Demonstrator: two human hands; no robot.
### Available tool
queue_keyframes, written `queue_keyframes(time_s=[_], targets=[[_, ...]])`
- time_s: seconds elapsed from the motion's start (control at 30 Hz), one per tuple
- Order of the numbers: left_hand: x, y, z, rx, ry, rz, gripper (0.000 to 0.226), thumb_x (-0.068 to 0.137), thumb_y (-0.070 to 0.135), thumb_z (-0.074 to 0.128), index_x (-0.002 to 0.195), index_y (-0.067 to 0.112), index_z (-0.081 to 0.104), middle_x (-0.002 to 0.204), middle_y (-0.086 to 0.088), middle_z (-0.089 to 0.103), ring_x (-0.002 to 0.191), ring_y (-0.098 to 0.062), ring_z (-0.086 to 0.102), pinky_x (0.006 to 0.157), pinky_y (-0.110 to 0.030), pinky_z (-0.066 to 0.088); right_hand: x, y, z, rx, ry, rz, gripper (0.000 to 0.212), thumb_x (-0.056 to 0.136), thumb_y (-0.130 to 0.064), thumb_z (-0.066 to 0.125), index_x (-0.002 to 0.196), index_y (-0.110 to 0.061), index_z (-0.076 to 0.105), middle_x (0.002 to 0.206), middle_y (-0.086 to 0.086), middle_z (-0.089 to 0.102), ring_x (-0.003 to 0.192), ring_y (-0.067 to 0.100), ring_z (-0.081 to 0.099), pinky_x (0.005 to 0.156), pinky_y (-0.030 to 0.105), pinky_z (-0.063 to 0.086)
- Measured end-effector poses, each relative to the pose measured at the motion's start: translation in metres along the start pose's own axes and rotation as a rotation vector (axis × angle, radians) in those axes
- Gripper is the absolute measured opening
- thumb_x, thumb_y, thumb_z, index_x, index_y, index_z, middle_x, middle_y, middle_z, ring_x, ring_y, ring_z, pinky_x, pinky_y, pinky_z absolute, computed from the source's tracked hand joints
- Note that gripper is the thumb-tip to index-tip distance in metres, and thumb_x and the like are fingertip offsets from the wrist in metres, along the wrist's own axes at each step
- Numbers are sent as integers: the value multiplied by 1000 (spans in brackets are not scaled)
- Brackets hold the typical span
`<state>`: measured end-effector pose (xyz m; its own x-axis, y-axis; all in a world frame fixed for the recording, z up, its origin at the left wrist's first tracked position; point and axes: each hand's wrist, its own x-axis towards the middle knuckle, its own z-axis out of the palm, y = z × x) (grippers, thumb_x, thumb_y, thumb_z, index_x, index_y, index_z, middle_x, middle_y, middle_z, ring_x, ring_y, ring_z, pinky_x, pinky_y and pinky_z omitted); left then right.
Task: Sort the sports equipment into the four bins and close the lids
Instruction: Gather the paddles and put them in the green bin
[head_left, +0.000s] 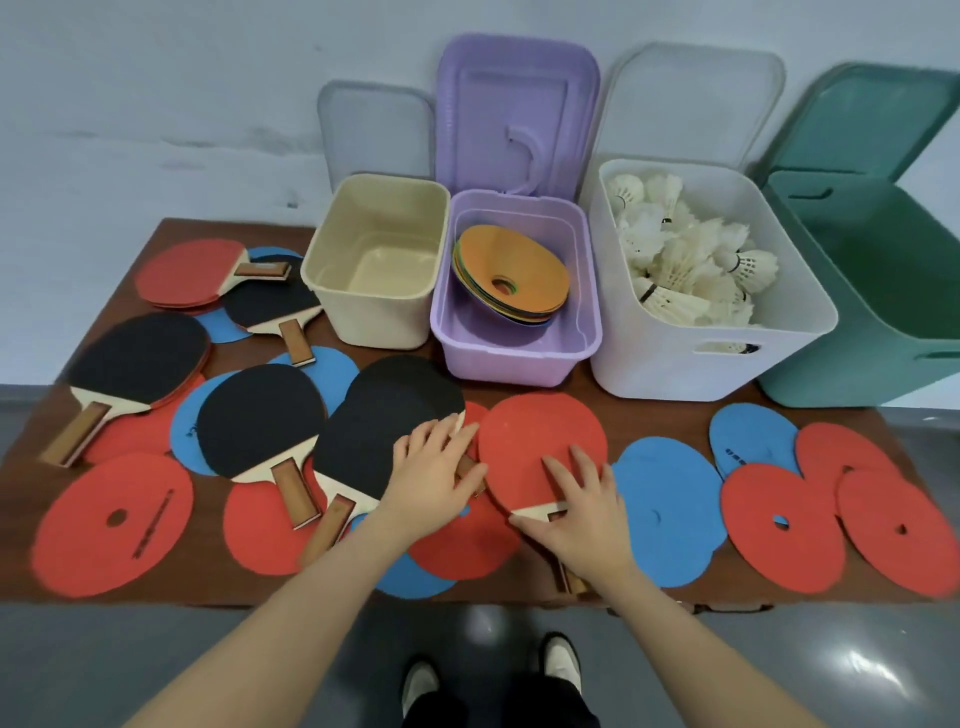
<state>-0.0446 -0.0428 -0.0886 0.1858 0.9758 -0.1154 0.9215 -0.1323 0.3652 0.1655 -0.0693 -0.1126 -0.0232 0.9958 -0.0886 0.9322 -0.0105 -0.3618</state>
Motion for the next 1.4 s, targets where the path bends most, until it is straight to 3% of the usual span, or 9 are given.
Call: queue_keyframes(time_s=[0.1, 0.2, 0.33, 0.47, 0.6, 0.9, 1.03, 1.17, 1.4], targets=[[-16, -34, -11, 10, 98, -220, 66, 87, 64, 28, 145, 32, 26, 153, -6, 21, 136, -29, 19, 109, -45, 19, -1, -17, 5, 2, -19, 55, 98, 54, -87, 39, 136, -35, 42, 151, 1, 29, 135, 40, 23, 102, 53, 35], [-32, -67, -18, 52, -88, -436, 86, 77, 78, 36, 147, 39, 6, 156, -8, 1, 139, -40, 7, 112, -50, 11, -1, -32, 12, -18, -1, 35, 97, 54, -88, 38, 136, -35, 44, 150, 1, 31, 132, 40, 28, 100, 52, 36], [-33, -80, -18, 86, -195, -433, 106, 61, 91, 36, 145, 44, -8, 157, -6, -9, 139, -46, 0, 112, -54, 6, 2, -47, 13, -38, -40, 61, 99, 54, -90, 34, 138, -37, 38, 151, -1, 26, 134, 38, 25, 104, 52, 33], [-32, -81, -14, 102, -223, -387, 113, 61, 88, 44, 145, 41, -14, 156, -4, -17, 138, -49, -8, 112, -55, 4, 1, -55, 12, -33, -56, 85, 92, 62, -85, 49, 139, -37, 36, 152, -1, 24, 135, 36, 23, 105, 53, 31], [-32, -86, -10, 54, -147, -290, 103, 67, 79, 52, 145, 43, -4, 157, 4, -7, 137, -47, -7, 113, -53, 8, 0, -60, 11, -24, -60, 114, 88, 65, -80, 54, 139, -37, 36, 152, -2, 23, 136, 35, 21, 106, 52, 30], [-35, -76, -7, -41, 41, -263, 88, 65, 76, 57, 141, 40, 31, 150, 11, 22, 138, -37, 9, 111, -49, 16, -9, -42, 6, -47, -22, 99, 97, 55, -90, 36, 136, -37, 41, 151, -2, 27, 134, 33, 24, 103, 50, 36], [-41, -65, -10, -93, 80, -318, 86, 64, 78, 54, 139, 40, 36, 146, 12, 27, 136, -34, 15, 109, -47, 21, -8, -30, -4, -55, -29, 76, 97, 55, -90, 34, 137, -39, 39, 151, -2, 26, 135, 34, 23, 104, 50, 34], [-55, -46, -13, -125, 185, -357, 92, 54, 85, 38, 135, 40, 41, 143, 12, 31, 134, -31, 20, 106, -45, 26, -10, -14, -17, -49, -4, 36, 95, 56, -89, 34, 137, -39, 40, 151, -1, 26, 135, 33, 23, 104, 51, 35], [-70, 20, -18, -130, 418, -336, 88, 56, 84, 44, 128, 35, 52, 140, 10, 38, 131, -33, 27, 98, -48, 33, -32, 30, -60, 13, 74, -84, 93, 58, -89, 38, 137, -39, 40, 152, -2, 26, 136, 32, 23, 104, 51, 35]])
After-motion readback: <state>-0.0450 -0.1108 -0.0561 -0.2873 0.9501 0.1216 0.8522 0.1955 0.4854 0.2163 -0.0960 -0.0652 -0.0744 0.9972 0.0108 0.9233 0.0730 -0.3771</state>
